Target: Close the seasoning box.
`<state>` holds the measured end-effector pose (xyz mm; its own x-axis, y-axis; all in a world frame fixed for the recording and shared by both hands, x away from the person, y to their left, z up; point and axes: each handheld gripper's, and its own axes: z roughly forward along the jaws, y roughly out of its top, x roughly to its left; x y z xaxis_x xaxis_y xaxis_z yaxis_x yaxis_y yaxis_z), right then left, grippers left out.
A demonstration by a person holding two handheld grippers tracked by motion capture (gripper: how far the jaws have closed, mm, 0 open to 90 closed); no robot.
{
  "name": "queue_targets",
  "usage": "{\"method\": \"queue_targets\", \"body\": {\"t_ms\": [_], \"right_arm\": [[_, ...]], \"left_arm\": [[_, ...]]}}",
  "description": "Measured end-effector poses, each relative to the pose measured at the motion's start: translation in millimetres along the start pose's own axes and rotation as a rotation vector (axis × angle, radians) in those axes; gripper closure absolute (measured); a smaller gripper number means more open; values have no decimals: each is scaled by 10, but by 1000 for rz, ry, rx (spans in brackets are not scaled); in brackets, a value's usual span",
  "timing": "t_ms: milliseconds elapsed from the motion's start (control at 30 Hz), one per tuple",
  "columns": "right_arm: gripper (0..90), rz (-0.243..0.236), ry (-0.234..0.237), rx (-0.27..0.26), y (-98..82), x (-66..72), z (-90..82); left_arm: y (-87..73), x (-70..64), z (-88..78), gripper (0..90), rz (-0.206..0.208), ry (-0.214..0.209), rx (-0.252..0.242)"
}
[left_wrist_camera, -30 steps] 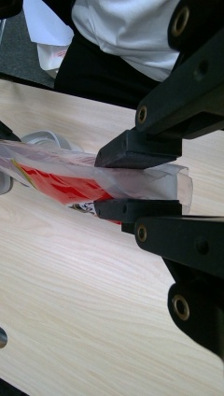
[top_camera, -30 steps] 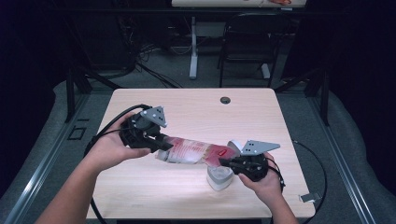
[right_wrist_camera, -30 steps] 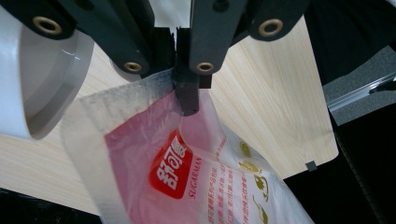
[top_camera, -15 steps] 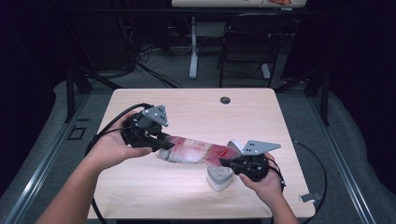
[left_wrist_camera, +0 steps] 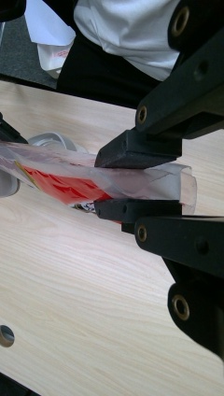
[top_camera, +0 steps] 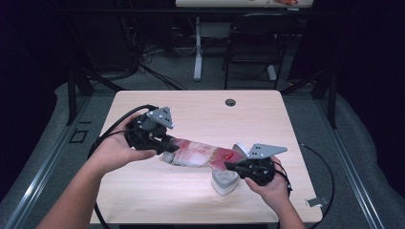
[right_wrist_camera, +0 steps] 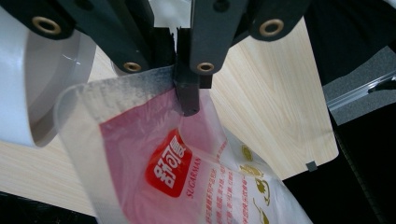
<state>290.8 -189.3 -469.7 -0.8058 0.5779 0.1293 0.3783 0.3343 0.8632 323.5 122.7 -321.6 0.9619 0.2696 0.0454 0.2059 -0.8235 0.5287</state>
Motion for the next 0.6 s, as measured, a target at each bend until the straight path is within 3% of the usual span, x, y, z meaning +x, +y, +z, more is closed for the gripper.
{"method": "queue_targets", "body": {"t_ms": [600], "right_arm": [[858,-1,-4,9,-8,-2,15]], "left_arm": [[23,7,-5,750,1,-3,-8]]}}
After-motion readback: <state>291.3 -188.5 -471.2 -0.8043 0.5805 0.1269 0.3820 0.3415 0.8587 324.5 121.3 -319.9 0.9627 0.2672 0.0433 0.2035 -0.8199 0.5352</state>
